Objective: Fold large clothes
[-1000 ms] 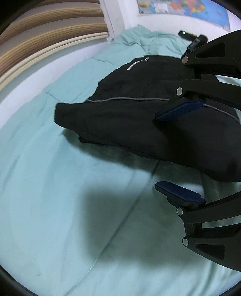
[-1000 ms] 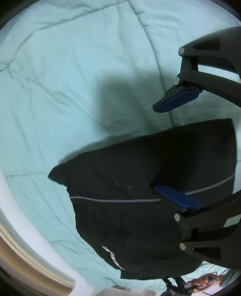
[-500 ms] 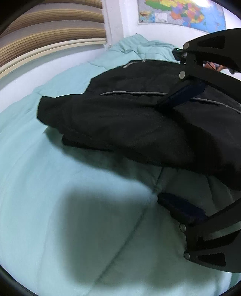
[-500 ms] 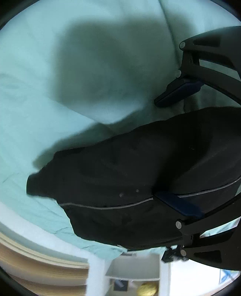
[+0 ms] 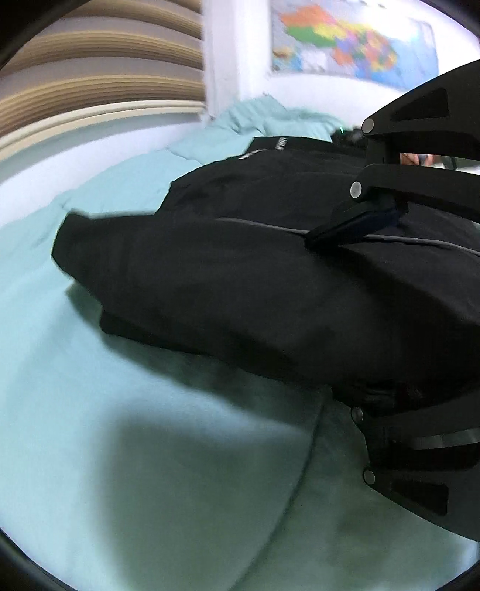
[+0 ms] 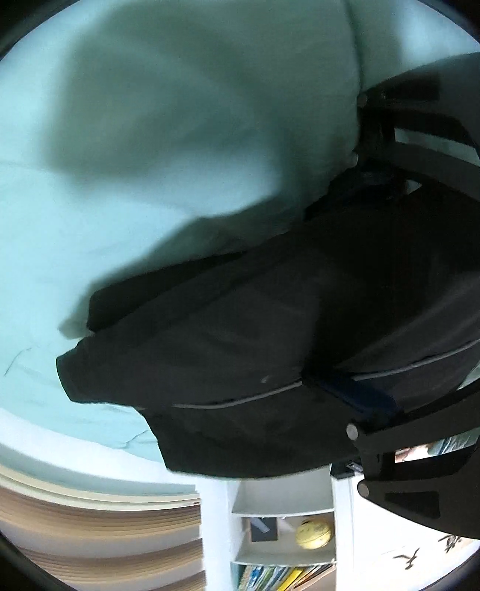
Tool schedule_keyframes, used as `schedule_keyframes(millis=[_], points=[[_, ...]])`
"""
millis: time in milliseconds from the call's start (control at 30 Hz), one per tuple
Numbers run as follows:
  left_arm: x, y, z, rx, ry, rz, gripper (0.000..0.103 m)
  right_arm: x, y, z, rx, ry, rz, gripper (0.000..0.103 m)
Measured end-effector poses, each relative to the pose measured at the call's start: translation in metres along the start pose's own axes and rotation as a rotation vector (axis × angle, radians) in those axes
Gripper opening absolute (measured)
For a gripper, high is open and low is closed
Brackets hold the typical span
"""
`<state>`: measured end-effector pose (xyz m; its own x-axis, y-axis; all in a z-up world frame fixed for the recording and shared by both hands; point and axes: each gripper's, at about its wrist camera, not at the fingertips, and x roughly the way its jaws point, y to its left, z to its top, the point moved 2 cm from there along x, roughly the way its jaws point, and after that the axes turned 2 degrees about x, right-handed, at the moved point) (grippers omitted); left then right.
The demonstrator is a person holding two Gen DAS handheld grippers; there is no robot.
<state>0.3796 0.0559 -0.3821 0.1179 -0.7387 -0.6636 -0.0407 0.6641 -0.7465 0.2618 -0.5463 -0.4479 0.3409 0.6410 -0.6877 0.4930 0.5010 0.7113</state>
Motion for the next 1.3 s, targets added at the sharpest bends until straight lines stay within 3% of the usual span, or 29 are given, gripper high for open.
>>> schedule_keyframes(millis=[67,100,133,200,267,467,567,700,833,967,1133,1200,1233,1300], points=[[0.001,-0.003,-0.002,0.001,-0.032,-0.006,0.058,0.008,0.002,-0.001,0.021,-0.001,0.020,0.085],[-0.001,-0.006,-0.004,0.007,-0.055,0.009,0.049,0.010,0.008,-0.002,0.008,-0.004,0.013,0.080],[-0.006,-0.013,-0.009,0.032,-0.081,0.019,0.046,0.009,0.016,-0.005,-0.023,-0.011,0.001,0.076],[-0.018,-0.026,-0.019,0.061,-0.121,0.010,0.037,0.000,0.032,-0.012,-0.084,-0.028,0.005,0.049],[-0.033,-0.042,-0.028,0.094,-0.153,-0.012,0.035,-0.016,0.054,-0.024,-0.160,-0.059,0.000,0.041],[-0.078,-0.114,-0.072,0.243,-0.226,-0.063,0.032,-0.066,0.126,-0.070,-0.359,-0.120,-0.034,0.035],[-0.111,-0.141,-0.098,0.294,-0.257,-0.091,0.032,-0.101,0.146,-0.099,-0.394,-0.159,-0.032,0.035],[-0.147,-0.161,-0.139,0.342,-0.287,-0.117,0.031,-0.151,0.158,-0.140,-0.405,-0.198,-0.015,0.034],[-0.158,-0.165,-0.176,0.351,-0.281,-0.115,0.032,-0.189,0.151,-0.182,-0.417,-0.203,-0.035,0.034],[-0.165,-0.139,-0.206,0.318,-0.243,-0.093,0.031,-0.206,0.123,-0.215,-0.399,-0.175,-0.078,0.034],[-0.143,-0.091,-0.239,0.229,-0.172,-0.025,0.031,-0.187,0.069,-0.233,-0.320,-0.129,-0.134,0.034],[-0.126,-0.056,-0.247,0.147,-0.140,0.037,0.031,-0.181,0.044,-0.233,-0.267,-0.124,-0.094,0.034],[-0.123,-0.043,-0.251,0.113,-0.138,0.059,0.033,-0.177,0.030,-0.233,-0.235,-0.123,-0.112,0.034],[-0.120,-0.001,-0.255,-0.022,-0.139,0.066,0.044,-0.169,0.011,-0.231,-0.206,-0.134,-0.251,0.034]])
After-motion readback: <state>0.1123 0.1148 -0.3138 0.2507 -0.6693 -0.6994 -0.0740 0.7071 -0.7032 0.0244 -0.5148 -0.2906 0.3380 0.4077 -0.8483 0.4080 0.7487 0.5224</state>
